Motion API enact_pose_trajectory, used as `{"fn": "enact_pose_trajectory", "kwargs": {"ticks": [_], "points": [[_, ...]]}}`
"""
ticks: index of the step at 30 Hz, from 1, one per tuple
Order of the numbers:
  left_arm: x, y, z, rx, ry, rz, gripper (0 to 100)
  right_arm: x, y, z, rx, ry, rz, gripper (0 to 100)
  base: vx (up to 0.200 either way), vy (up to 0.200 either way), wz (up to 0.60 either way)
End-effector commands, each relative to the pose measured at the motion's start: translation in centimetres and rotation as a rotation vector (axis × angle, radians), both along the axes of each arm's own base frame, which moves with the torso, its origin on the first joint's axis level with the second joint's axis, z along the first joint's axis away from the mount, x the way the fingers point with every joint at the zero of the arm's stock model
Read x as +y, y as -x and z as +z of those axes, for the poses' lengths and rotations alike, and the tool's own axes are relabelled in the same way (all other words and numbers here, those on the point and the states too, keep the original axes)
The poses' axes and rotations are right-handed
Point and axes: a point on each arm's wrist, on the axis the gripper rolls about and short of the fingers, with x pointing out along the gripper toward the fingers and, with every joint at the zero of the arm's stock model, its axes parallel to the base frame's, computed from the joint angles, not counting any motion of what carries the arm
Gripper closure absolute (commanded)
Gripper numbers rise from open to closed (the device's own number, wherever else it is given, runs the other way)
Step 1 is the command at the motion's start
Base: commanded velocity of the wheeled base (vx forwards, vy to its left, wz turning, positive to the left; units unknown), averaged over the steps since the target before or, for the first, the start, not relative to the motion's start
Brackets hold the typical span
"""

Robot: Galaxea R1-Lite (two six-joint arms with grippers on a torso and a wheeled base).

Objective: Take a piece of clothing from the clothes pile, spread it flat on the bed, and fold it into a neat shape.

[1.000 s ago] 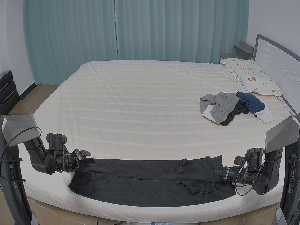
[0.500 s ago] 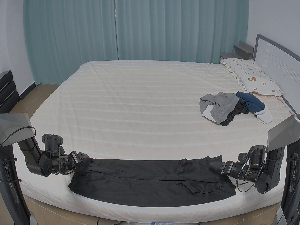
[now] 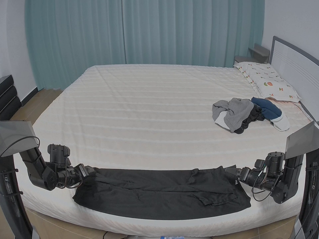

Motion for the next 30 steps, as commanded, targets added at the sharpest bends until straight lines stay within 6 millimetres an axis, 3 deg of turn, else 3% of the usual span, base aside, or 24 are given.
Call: {"fn": "enact_pose_trajectory", "kwargs": {"ticks": [1, 13, 30], "points": [[-0.2, 0.1, 0.1, -0.003, -0.002, -0.002, 100, 0.0, 0.0, 0.0, 0.000, 0.000, 0.000, 0, 0.000, 0.000, 0.00], [0.0, -0.3, 1.3, -0.090, -0.064, 0.051, 100, -0.1, -0.1, 0.1, -0.006, -0.005, 0.002, 0, 0.000, 0.000, 0.00], [0.6, 1.1, 1.3, -0.164, -0.129, -0.024, 100, -0.1, -0.1, 0.0, -0.004, -0.005, 0.002, 0, 0.000, 0.000, 0.00]]}}
